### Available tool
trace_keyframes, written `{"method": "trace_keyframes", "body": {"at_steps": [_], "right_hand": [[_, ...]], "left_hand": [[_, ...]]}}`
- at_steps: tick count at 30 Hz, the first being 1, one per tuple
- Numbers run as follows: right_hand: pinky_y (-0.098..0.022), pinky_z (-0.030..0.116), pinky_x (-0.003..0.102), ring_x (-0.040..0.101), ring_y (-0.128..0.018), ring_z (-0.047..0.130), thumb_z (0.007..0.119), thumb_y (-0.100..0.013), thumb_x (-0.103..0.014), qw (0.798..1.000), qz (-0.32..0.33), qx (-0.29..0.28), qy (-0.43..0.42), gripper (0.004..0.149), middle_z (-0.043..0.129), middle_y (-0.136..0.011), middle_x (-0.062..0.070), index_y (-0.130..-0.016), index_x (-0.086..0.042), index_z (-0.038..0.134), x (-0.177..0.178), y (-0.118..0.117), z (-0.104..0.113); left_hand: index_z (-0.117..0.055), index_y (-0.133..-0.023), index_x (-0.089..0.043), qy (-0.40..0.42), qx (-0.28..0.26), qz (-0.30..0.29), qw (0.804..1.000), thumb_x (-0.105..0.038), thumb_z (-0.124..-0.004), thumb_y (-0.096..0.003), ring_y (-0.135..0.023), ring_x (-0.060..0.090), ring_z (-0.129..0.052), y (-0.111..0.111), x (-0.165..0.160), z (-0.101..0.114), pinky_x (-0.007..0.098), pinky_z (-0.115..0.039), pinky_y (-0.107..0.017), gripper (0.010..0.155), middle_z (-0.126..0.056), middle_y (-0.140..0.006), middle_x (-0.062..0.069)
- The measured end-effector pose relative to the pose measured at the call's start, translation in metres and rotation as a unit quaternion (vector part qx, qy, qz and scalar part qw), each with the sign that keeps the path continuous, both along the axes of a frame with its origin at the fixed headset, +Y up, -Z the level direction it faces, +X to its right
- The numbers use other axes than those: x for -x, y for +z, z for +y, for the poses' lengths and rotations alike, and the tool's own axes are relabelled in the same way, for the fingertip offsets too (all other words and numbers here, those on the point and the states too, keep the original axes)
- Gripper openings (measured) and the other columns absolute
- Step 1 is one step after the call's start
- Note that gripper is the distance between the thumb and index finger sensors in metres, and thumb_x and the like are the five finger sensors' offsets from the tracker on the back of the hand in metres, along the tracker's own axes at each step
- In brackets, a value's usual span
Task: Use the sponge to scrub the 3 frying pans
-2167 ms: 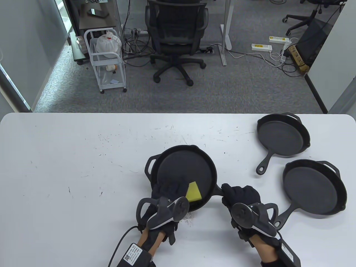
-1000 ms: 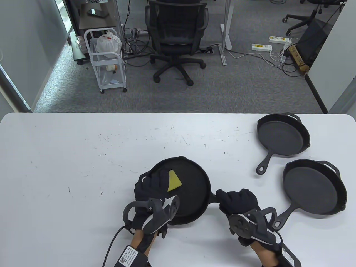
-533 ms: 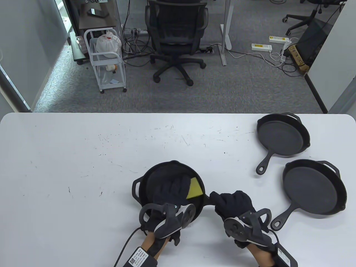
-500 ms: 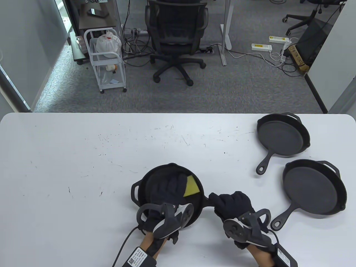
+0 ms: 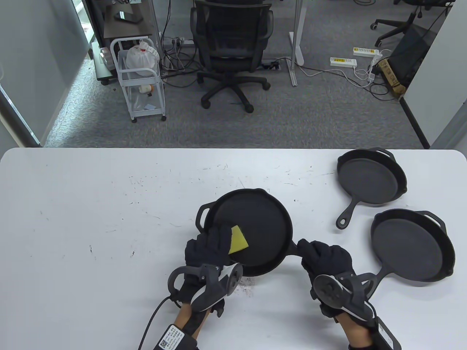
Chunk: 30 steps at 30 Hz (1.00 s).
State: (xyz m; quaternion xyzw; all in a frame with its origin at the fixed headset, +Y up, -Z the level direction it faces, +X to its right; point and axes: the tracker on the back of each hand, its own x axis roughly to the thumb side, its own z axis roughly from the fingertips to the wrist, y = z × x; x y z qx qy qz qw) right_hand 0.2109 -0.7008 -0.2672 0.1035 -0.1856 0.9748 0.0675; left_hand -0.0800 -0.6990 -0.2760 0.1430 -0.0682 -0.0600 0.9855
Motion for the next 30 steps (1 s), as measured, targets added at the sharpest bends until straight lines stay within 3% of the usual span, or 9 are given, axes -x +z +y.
{"method": "trace_keyframes", "body": {"at_steps": [5, 12, 20, 30], "right_hand": [[-0.053, 0.082, 0.052, 0.02, -0.05, 0.106, 0.093, -0.034, -0.038, 0.997, -0.055, 0.017, -0.049, 0.053, 0.091, -0.078, 0.001, -0.086, -0.031, 0.086, -0.03, -0.009, 0.002], [-0.052, 0.085, 0.053, 0.022, -0.049, 0.112, 0.09, -0.035, -0.039, 0.992, -0.07, 0.038, -0.093, 0.053, 0.1, -0.072, 0.001, -0.087, -0.03, 0.085, -0.045, -0.013, 0.002], [-0.051, 0.086, 0.051, 0.02, -0.038, 0.116, 0.086, -0.037, -0.04, 0.99, -0.034, 0.059, -0.123, 0.048, 0.109, -0.059, 0.0, -0.084, -0.028, 0.087, -0.04, -0.014, 0.0], [-0.049, 0.087, 0.051, 0.019, -0.026, 0.113, 0.083, -0.039, -0.039, 0.973, 0.034, 0.141, -0.179, 0.047, 0.111, -0.052, 0.001, -0.083, -0.025, 0.088, -0.027, -0.016, -0.007]], "left_hand": [[-0.046, -0.118, -0.024, 0.038, -0.029, -0.001, 0.999, -0.045, -0.08, -0.0489, -0.1, 0.033, -0.076, 0.003, 0.006, 0.006, 0.059, -0.064, -0.074, 0.08, -0.069, -0.116, 0.008], [-0.045, -0.119, -0.022, 0.116, -0.02, -0.011, 0.993, -0.045, -0.079, -0.0492, -0.098, 0.034, -0.077, 0.003, 0.013, 0.007, 0.06, -0.065, -0.073, 0.081, -0.069, -0.115, 0.01], [-0.044, -0.119, -0.022, 0.096, 0.001, -0.025, 0.995, -0.046, -0.079, -0.0492, -0.099, 0.034, -0.076, 0.002, 0.005, 0.0, 0.059, -0.065, -0.073, 0.081, -0.068, -0.116, 0.009], [-0.045, -0.118, -0.03, 0.05, 0.008, -0.109, 0.993, -0.045, -0.083, -0.0477, -0.102, 0.032, -0.074, 0.01, -0.022, -0.007, 0.058, -0.066, -0.075, 0.081, -0.067, -0.118, 0.006]]}}
